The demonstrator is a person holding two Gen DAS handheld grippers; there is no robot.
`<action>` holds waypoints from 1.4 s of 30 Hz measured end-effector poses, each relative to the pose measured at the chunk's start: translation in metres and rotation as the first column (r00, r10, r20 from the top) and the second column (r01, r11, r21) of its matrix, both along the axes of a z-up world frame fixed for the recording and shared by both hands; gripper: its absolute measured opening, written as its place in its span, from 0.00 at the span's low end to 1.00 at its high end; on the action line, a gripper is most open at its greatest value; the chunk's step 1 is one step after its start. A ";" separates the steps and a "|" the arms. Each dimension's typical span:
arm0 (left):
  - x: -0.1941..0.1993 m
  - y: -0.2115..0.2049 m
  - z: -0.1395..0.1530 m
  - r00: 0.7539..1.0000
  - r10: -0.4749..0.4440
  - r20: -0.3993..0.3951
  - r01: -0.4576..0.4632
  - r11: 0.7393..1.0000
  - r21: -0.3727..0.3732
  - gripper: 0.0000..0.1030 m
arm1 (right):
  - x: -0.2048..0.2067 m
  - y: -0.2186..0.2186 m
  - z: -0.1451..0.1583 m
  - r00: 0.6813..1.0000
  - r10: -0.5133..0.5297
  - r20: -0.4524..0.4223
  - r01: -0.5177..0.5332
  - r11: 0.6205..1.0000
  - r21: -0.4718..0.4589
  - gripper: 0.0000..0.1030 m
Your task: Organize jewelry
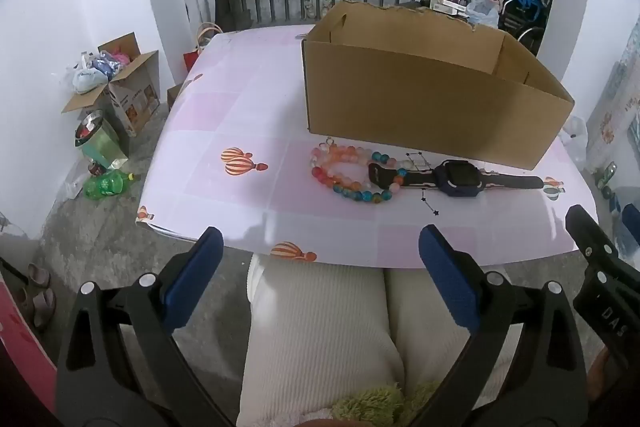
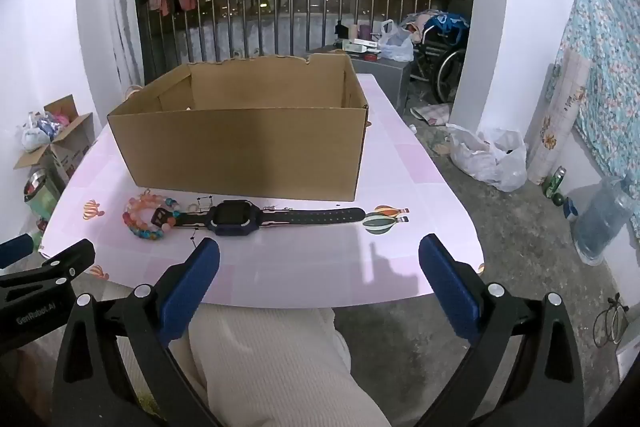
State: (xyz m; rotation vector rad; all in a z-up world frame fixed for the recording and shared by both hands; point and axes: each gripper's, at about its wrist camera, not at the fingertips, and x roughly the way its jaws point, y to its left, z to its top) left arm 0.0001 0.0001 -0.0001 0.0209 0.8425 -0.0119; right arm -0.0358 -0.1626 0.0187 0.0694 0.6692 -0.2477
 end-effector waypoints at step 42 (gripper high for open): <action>0.006 0.009 -0.008 0.999 0.041 -0.025 -0.041 0.999 0.003 0.92 | 0.004 -0.009 -0.005 1.000 -0.018 -0.025 0.019 0.999 0.028 0.94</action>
